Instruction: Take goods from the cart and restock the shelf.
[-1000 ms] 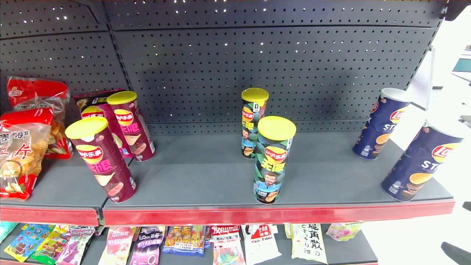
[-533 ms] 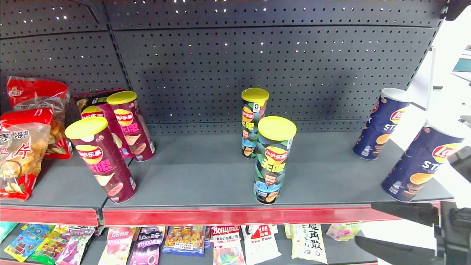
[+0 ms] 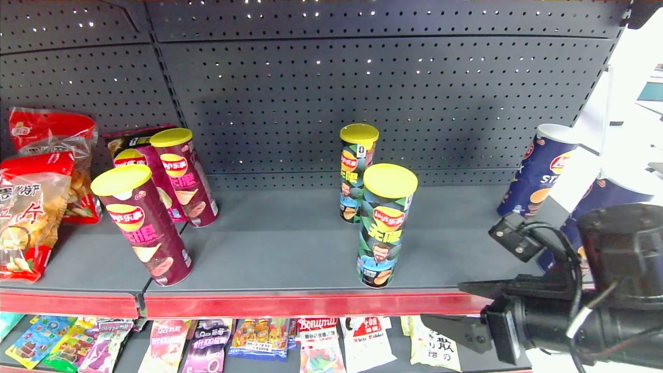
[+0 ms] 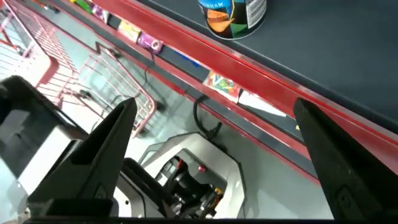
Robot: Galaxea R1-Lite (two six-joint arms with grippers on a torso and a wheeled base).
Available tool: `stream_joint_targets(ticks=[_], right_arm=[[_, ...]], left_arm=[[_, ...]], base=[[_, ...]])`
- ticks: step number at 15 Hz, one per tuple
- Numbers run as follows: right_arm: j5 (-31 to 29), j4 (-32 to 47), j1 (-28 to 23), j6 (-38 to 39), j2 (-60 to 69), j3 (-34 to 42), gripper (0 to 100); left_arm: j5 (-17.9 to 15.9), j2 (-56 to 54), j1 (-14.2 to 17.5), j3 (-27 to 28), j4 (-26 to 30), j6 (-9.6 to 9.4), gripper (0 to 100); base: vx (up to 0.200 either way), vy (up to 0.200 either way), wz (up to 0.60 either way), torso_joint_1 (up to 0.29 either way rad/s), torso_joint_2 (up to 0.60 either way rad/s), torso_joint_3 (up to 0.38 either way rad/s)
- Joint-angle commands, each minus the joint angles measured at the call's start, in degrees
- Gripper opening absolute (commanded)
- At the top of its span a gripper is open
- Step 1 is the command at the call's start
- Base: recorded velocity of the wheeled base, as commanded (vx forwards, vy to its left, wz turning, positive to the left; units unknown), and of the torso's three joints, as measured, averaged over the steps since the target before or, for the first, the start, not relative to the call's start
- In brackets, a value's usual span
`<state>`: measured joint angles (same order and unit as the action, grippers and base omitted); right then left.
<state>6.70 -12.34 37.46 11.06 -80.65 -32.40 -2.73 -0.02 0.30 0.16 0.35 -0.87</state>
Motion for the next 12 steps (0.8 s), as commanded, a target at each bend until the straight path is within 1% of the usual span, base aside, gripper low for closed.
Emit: stream_joint_targets(ticks=[1, 6, 8, 10, 12], right_arm=[[-0.2, -0.4, -0.6, -0.1, -7.0, -1.3, 100], [-0.5, -0.2, -5.5, -0.9, -12.0, -6.7, 100], [-2.1, -0.2, -7.1, -3.9, -13.2, -7.6, 100], [-2.9, -0.3, -7.7, -5.7, -14.5, -8.9, 100], [-4.7, -0.2, -7.8, -5.7, -16.0, -10.4, 100]], left_arm=[[0.0, 0.0, 0.0, 0.0, 0.0, -0.01, 100], [0.0, 0.0, 0.0, 0.0, 0.0, -0.01, 100], [0.0, 0.0, 0.0, 0.0, 0.0, 0.07, 100], [0.0, 0.0, 0.0, 0.0, 0.0, -0.01, 100], [0.0, 0.0, 0.0, 0.0, 0.0, -0.01, 100]], base=[[0.0, 0.0, 0.0, 0.0, 0.0, 0.0], [0.0, 0.0, 0.0, 0.0, 0.0, 0.0], [0.0, 0.0, 0.0, 0.0, 0.0, 0.0], [0.0, 0.0, 0.0, 0.0, 0.0, 0.0], [0.0, 0.0, 0.0, 0.0, 0.0, 0.0]])
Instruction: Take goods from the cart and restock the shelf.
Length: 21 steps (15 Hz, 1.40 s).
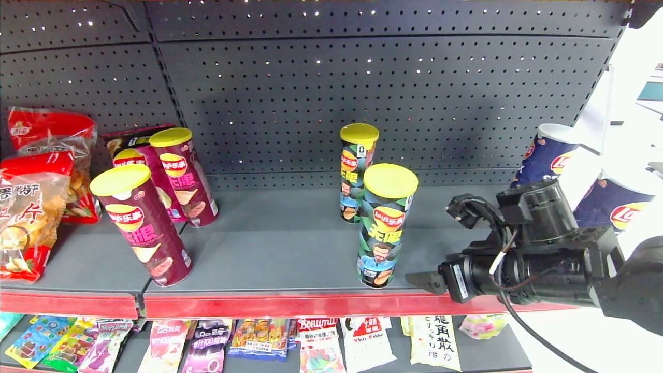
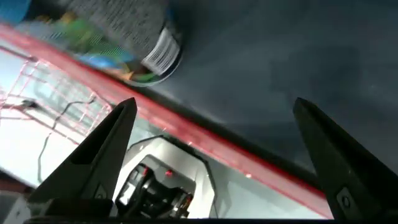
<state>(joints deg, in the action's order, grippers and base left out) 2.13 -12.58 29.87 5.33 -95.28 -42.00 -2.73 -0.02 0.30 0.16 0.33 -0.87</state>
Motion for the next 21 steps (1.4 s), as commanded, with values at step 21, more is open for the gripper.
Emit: stream_joint_targets(ticks=[21], right_arm=[[-4.3, 0.0, 0.6, -5.0, -7.7, -5.7, 100]], left_arm=[[0.0, 0.0, 0.0, 0.0, 0.0, -0.01, 100]], base=[[0.0, 0.0, 0.0, 0.0, 0.0, 0.0]])
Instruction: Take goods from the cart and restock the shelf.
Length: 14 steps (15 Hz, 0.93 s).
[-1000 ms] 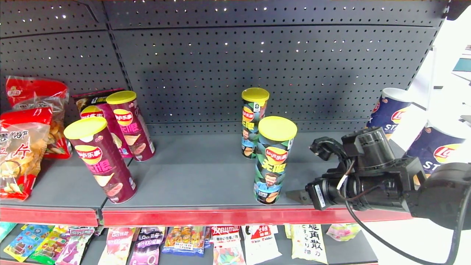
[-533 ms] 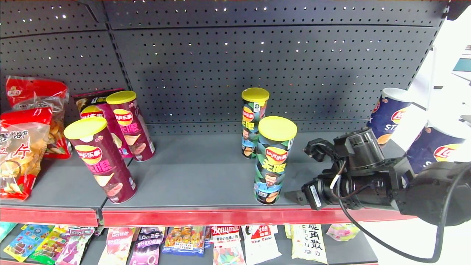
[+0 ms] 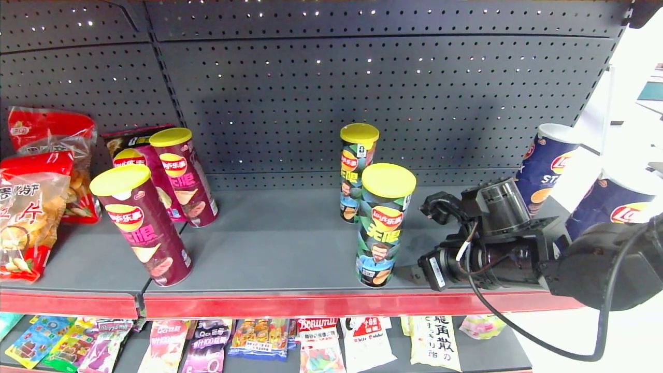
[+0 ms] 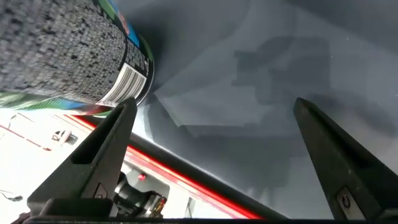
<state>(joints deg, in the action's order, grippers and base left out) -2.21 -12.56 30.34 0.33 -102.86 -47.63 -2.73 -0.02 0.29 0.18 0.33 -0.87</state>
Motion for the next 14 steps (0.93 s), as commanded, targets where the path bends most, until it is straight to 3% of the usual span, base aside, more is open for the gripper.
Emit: stream_joint_targets(ticks=[1, 14], right_arm=[[0.0, 0.0, 0.2, 0.0, -0.3, -0.1, 100], [-1.0, -0.1, 0.4, -2.1, -2.2, -2.5, 100]], left_arm=[[0.0, 0.0, 0.1, -0.1, 0.0, -0.01, 100], [0.0, 0.0, 0.0, 0.0, 0.0, 0.07, 100]], base=[[0.0, 0.0, 0.0, 0.0, 0.0, 0.0], [0.0, 0.0, 0.0, 0.0, 0.0, 0.0]])
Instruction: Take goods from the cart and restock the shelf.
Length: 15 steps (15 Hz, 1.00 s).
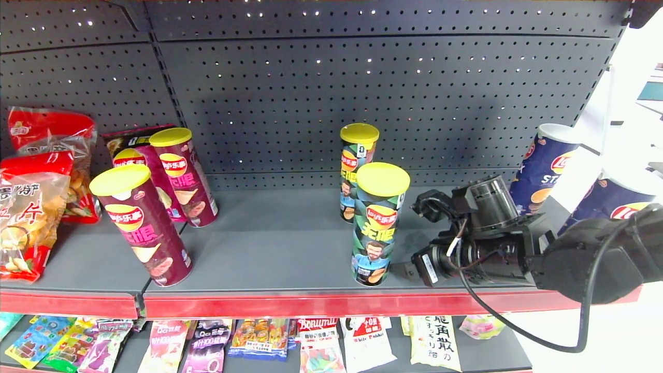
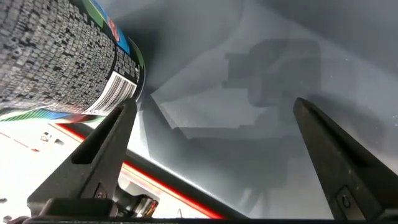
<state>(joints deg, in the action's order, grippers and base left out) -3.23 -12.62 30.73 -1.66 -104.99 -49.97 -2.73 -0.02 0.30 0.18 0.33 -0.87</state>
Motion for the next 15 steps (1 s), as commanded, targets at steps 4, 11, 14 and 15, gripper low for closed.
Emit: stream_joint_targets(ticks=[4, 11, 14, 15], right_arm=[[0.0, 0.0, 0.0, -0.1, -0.4, -0.7, 100], [0.0, -0.1, 0.1, -0.6, -1.0, -1.4, 100], [0.0, -0.1, 0.1, -1.4, -1.2, -1.5, 100], [0.0, -0.1, 0.2, -1.5, -1.4, -2.0, 100]], left_arm=[[0.0, 0.0, 0.0, 0.0, 0.0, -0.01, 100], [0.0, 0.0, 0.0, 0.0, 0.0, -0.01, 100], [0.0, 0.0, 0.0, 0.0, 0.0, -0.01, 100], [0.0, 0.0, 0.0, 0.0, 0.0, -0.01, 100]], base=[[0.0, 0.0, 0.0, 0.0, 0.0, 0.0], [0.0, 0.0, 0.0, 0.0, 0.0, 0.0], [0.0, 0.0, 0.0, 0.0, 0.0, 0.0], [0.0, 0.0, 0.0, 0.0, 0.0, 0.0]])
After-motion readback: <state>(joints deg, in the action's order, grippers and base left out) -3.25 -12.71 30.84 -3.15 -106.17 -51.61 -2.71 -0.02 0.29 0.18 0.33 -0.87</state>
